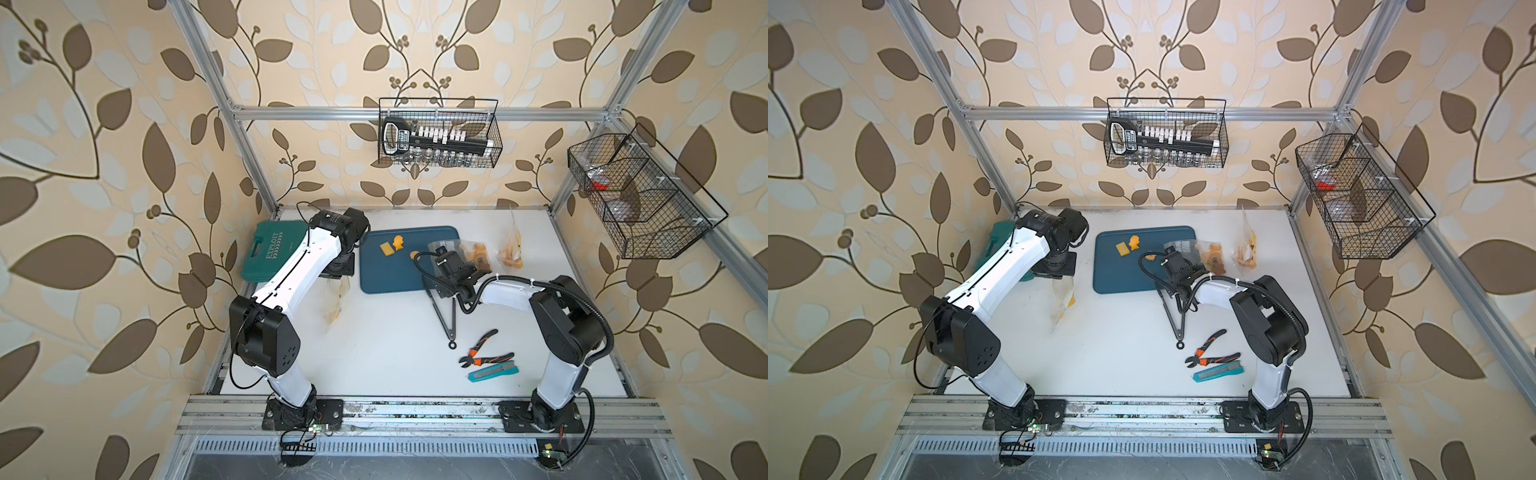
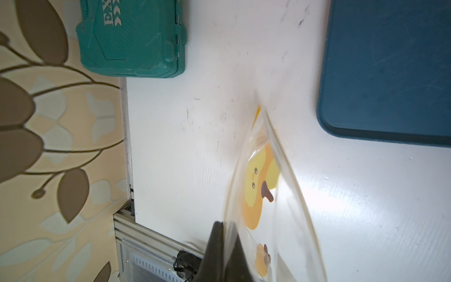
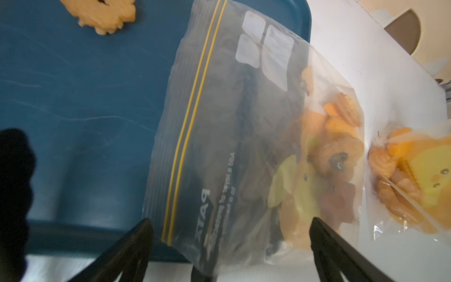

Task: Put the cookies into a resealable bag to prevent moisture
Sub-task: Adjust the ziploc bag at the center of the board.

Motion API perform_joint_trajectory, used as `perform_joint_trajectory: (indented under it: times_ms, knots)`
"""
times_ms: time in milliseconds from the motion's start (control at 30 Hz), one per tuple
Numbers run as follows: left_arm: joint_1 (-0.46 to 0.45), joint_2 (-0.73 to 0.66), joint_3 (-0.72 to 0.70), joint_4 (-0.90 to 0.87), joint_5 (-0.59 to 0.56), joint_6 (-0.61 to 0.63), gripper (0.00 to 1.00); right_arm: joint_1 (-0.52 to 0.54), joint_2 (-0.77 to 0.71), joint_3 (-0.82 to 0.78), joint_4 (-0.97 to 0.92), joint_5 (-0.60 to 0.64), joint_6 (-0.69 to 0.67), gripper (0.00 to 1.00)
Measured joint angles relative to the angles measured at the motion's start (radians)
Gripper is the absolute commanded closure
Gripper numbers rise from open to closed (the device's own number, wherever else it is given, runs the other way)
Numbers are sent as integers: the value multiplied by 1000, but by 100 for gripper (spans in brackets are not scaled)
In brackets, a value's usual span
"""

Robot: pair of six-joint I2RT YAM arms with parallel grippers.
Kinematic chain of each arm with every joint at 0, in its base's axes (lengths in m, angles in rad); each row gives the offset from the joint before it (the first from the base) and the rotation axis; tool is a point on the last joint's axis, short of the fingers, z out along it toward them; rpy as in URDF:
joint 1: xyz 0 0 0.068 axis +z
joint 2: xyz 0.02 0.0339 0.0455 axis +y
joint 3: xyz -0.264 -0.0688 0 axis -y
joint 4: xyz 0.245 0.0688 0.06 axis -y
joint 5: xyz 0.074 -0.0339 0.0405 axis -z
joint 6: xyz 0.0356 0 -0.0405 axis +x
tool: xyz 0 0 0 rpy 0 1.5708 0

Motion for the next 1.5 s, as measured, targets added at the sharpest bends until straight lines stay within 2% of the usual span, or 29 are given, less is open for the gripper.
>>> perform_joint_trajectory:
  times_ms: [67, 133, 200, 267, 333, 433, 600, 767, 867, 933, 1067, 1233, 1400, 1500]
  knots:
    - [1, 0, -2, 7, 11, 6, 100, 0, 21, 24, 4, 22, -17, 1]
    - [1, -1, -3, 16, 17, 9, 100, -4, 23, 36, 10, 34, -24, 7]
    - [6, -2, -3, 21, 20, 11, 100, -11, 23, 53, 14, 45, -23, 30]
    - [7, -5, -3, 24, 26, 14, 100, -27, 24, 76, 15, 55, -14, 57]
    - [8, -11, -10, 32, 30, 18, 100, -47, 24, 93, 18, 57, 3, 78]
    - [14, -25, -25, 42, 37, 25, 100, -79, 19, 97, 26, 30, 29, 100]
    - [27, -42, -54, 53, 45, 31, 100, -143, -33, 57, 50, -114, 122, 100]
    - [27, -47, -65, 69, 63, 32, 100, -241, -115, -11, 109, -312, 235, 100]
    - [27, -48, -66, 74, 78, 32, 100, -304, -166, -66, 140, -380, 309, 100]
    - [27, -48, -66, 76, 97, 33, 100, -340, -205, -98, 130, -359, 353, 100]
    - [27, -48, -66, 80, 145, 35, 100, -418, -271, -122, 75, -221, 423, 100]
    - [27, -48, -66, 81, 181, 40, 100, -557, -268, -122, 24, -142, 490, 100]
    - [27, -48, -66, 82, 202, 43, 100, -594, -241, -122, -18, -148, 518, 100]
    - [27, -49, -75, 93, 203, 43, 100, -579, -268, -135, 28, -228, 505, 100]
